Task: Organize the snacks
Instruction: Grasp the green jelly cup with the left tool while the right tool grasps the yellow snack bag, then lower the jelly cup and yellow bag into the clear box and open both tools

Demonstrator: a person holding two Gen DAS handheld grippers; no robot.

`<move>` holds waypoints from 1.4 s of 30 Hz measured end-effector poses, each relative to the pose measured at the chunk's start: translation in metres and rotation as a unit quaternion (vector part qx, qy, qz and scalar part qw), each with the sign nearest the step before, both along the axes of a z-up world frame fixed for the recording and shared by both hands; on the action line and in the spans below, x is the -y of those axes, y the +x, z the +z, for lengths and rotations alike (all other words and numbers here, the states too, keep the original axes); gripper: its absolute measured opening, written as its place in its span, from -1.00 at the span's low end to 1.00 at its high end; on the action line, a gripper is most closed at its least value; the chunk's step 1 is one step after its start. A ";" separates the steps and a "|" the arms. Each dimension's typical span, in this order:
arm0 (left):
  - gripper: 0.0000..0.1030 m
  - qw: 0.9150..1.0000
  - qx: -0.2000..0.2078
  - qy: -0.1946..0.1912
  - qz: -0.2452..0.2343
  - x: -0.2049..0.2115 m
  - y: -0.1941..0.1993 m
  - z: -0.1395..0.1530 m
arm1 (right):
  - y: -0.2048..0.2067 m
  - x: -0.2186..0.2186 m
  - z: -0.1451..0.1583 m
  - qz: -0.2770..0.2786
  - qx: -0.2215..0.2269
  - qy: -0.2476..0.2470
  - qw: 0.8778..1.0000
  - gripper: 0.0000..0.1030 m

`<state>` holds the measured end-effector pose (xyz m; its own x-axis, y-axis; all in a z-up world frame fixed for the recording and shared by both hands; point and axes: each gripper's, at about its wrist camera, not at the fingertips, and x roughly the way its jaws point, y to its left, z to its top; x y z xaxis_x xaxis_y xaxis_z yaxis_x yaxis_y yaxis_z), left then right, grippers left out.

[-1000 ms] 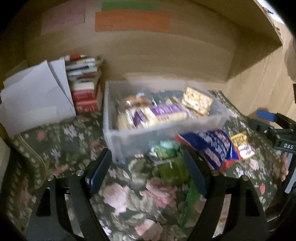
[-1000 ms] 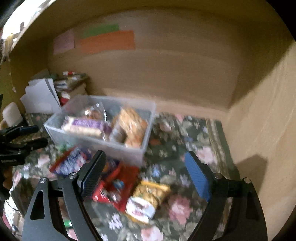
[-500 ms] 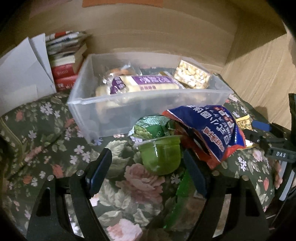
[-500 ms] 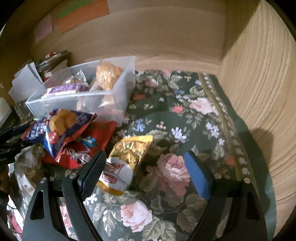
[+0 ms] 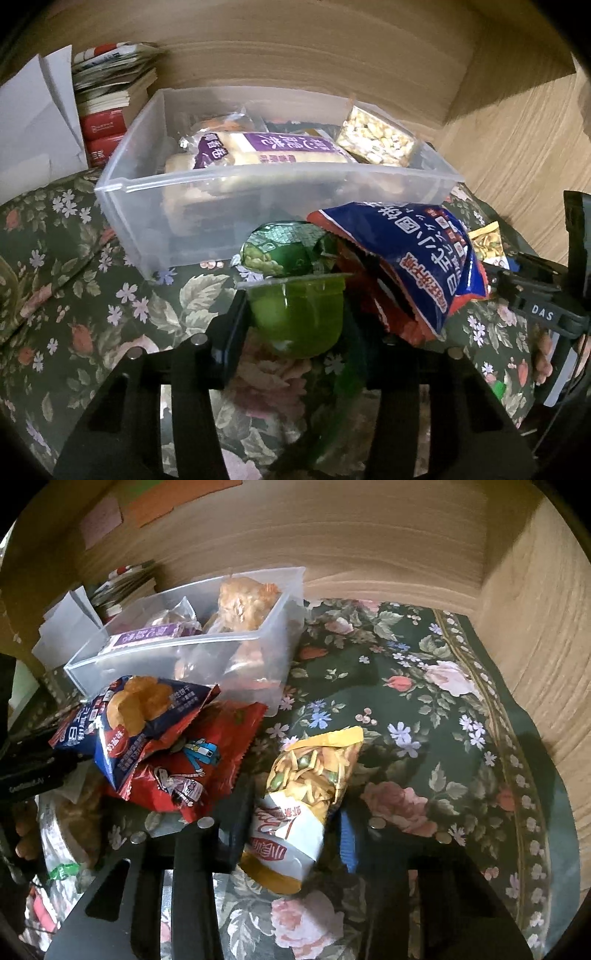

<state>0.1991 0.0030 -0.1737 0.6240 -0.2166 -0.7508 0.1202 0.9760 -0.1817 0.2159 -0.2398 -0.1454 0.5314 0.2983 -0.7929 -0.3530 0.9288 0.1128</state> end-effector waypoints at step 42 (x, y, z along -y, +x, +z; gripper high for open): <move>-0.06 0.988 0.145 0.018 0.051 -0.035 0.003 0.120 | 0.025 -0.080 0.114 0.062 0.159 0.047 0.984 -0.46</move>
